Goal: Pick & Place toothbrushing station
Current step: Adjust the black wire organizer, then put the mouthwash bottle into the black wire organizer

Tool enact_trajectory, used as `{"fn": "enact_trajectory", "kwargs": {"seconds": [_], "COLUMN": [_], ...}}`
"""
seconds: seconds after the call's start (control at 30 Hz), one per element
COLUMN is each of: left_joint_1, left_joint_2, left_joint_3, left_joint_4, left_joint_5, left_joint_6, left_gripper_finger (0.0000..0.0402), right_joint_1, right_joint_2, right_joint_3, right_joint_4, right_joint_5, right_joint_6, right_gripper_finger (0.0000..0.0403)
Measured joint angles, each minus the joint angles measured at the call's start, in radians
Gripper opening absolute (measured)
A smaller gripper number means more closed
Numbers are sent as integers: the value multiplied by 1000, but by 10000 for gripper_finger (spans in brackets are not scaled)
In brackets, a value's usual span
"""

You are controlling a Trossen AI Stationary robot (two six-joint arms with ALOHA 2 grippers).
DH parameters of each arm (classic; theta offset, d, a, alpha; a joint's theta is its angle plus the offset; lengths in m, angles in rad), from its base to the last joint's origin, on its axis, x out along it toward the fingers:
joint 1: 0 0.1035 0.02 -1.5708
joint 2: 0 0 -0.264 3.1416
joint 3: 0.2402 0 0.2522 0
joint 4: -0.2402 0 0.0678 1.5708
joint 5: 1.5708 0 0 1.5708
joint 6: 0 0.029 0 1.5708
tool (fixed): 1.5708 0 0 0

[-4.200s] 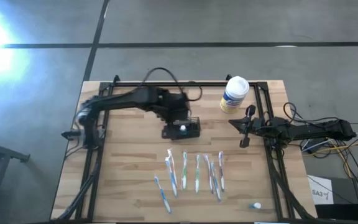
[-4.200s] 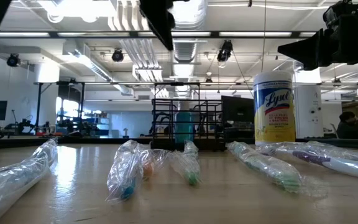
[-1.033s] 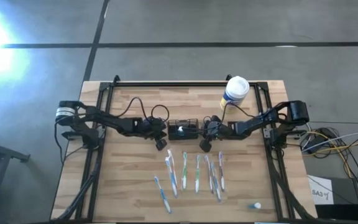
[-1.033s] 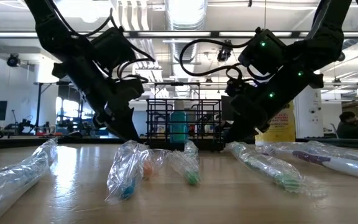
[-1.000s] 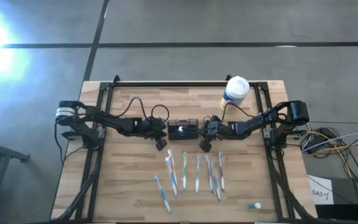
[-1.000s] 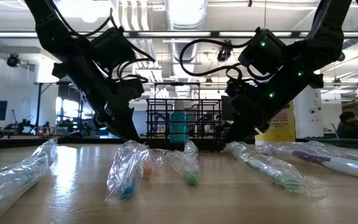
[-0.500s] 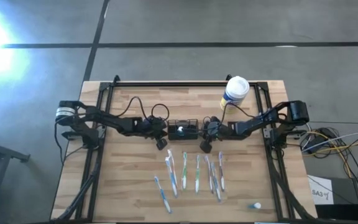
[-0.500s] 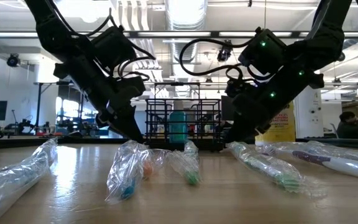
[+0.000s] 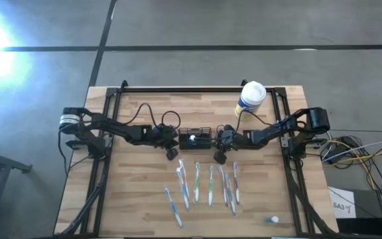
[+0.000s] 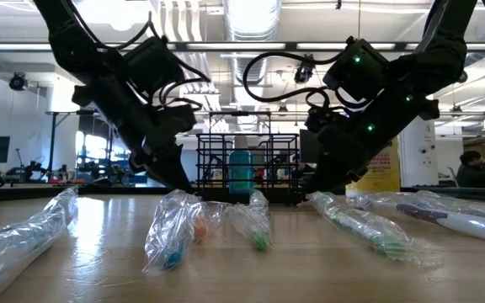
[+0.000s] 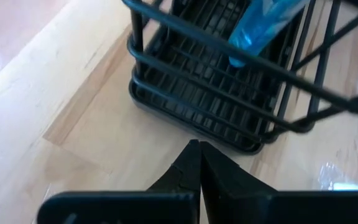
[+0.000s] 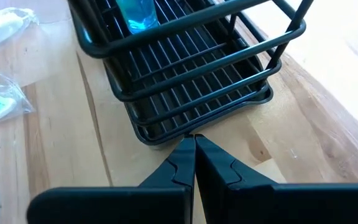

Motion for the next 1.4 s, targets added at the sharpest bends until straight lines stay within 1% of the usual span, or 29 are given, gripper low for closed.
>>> {"fn": "enact_trajectory", "kwargs": {"seconds": [0.3, 0.43, 0.53, 0.7, 0.83, 0.9, 1.03, 1.1, 1.17, 1.23, 1.33, 1.4], "left_joint_1": [0, 0, 0, -3, -3, -2, -3, -3, -3, -3, -3, -3], "left_joint_2": [-47, -106, -174, -332, -515, -618, -813, -901, -976, -1037, -1106, -1139], "left_joint_3": [0, 0, -2, -46, -113, -156, -251, -296, -334, -370, -415, -439], "left_joint_4": [-39, -96, -143, -178, -165, -130, -66, -59, -54, -47, -44, -36], "left_joint_5": [-1, -5, -8, -6, 15, 56, 169, 213, 227, 246, 281, 331], "left_joint_6": [41, 101, 148, 220, 284, 313, 362, 390, 416, 443, 523, 546], "left_gripper_finger": [19, 26, 30, 37, 35, 35, 37, 35, 29, 20, 6, 6], "right_joint_1": [0, 0, 3, 41, 97, 129, 180, 207, 235, 270, 345, 400], "right_joint_2": [-73, -141, -222, -432, -640, -743, -925, -988, -1014, -1008, -943, -887], "right_joint_3": [0, 0, -2, -4, -6, -6, -1, 20, 59, 109, 165, 183], "right_joint_4": [-123, -194, -268, -385, -465, -511, -603, -709, -832, -959, -1071, -1136], "right_joint_5": [3, 11, 8, 5, 4, 4, 14, 16, 32, 49, 52, 49], "right_joint_6": [-14, -107, -121, -154, -212, -231, -196, -151, -66, 23, 85, 124], "right_gripper_finger": [8, 8, 8, 8, 8, 8, 9, 12, 20, 32, 55, 72]}}
